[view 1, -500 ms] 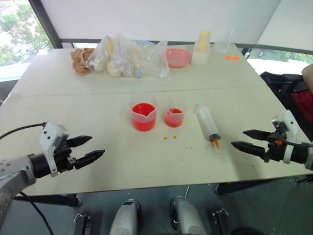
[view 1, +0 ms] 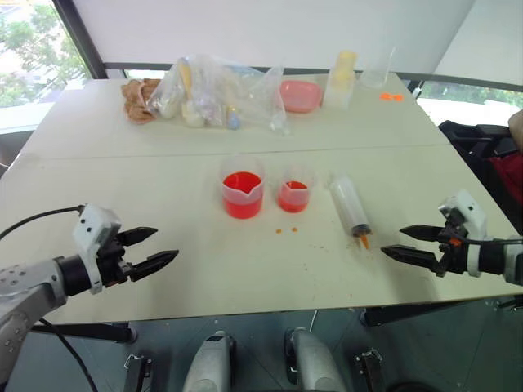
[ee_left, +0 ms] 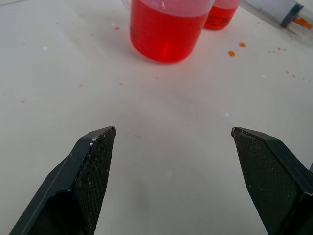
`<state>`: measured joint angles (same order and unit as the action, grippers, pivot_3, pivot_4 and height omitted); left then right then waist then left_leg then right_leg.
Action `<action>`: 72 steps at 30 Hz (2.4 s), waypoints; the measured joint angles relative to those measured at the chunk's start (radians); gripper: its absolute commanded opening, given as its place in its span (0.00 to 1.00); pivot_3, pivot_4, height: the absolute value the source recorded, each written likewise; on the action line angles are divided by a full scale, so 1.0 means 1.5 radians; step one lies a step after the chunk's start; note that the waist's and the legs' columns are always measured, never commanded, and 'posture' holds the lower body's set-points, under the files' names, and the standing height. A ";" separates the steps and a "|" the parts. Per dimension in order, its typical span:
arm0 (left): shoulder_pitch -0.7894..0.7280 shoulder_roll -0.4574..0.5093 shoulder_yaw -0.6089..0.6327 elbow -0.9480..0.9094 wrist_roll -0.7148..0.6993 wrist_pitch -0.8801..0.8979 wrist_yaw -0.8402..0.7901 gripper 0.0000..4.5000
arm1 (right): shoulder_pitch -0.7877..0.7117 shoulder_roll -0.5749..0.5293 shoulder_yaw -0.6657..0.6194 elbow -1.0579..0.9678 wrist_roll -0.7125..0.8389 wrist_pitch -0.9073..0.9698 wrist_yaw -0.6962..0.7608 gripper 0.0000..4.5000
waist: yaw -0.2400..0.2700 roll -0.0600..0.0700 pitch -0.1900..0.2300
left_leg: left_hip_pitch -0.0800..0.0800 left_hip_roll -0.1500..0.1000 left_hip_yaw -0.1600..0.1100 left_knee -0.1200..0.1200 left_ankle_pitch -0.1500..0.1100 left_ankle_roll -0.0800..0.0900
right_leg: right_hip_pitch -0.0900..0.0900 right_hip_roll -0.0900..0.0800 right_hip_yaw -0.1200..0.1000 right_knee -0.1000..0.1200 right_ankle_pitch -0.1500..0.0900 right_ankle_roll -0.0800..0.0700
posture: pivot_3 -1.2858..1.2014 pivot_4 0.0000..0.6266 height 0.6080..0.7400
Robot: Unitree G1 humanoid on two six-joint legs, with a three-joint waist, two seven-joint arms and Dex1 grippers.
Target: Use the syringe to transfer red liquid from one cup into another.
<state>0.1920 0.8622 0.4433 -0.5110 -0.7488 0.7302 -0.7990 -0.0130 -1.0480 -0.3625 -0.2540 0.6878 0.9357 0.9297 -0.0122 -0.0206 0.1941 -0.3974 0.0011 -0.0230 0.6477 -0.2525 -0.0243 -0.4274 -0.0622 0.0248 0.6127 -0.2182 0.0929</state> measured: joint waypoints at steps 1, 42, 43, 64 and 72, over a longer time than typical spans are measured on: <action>0.000 0.000 0.000 0.000 0.002 -0.001 0.000 0.89 | -0.003 0.000 0.003 0.000 -0.001 0.000 0.000 0.98 | 0.000 0.000 0.000 | 0.000 0.000 0.000 0.000 0.000 0.000 | 0.000 0.000 0.000 0.000 0.000 0.000 | 0.52 0.24 1.00; -0.152 0.042 -0.038 -0.050 -0.045 0.019 -0.003 0.89 | -0.771 0.279 0.451 0.749 -0.340 0.153 0.037 0.32 | -0.006 -0.001 -0.001 | -0.005 -0.002 0.001 0.000 0.000 0.000 | -0.005 0.001 0.000 0.003 0.004 0.000 | 0.52 0.24 1.00; -0.155 0.042 -0.038 -0.047 -0.045 0.018 -0.003 0.89 | -0.771 0.278 0.446 0.749 -0.341 0.155 0.037 0.32 | -0.006 -0.001 -0.001 | -0.005 -0.002 0.001 0.001 0.000 0.000 | -0.005 0.001 0.000 0.003 0.004 0.000 | 0.52 0.24 1.00; -0.455 -0.013 -0.150 0.289 0.093 -0.125 -0.058 0.89 | -0.636 0.637 0.235 0.209 -0.196 -0.357 -0.216 0.32 | -0.018 0.000 0.000 | -0.007 -0.002 -0.001 0.001 0.001 -0.001 | -0.010 0.000 0.000 0.012 0.006 0.004 | 0.52 0.24 1.00; -0.490 -0.009 -0.149 0.284 0.091 -0.108 -0.057 0.89 | -0.560 0.704 0.279 0.267 -0.218 -0.432 -0.229 0.32 | -0.021 0.000 0.000 | -0.007 -0.002 -0.002 0.001 0.001 -0.001 | -0.010 0.001 -0.001 0.012 0.005 0.004 | 0.52 0.24 1.00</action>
<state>-0.5433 0.8488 0.2201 -0.0857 -0.6128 0.5678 -0.8850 -0.8530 0.0087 0.0561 0.1471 0.3603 0.2882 0.5858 -0.0435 -0.0201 0.1946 -0.4072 -0.0025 -0.0260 0.6499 -0.2510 -0.0262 -0.4428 -0.0610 0.0239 0.6301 -0.2100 0.0984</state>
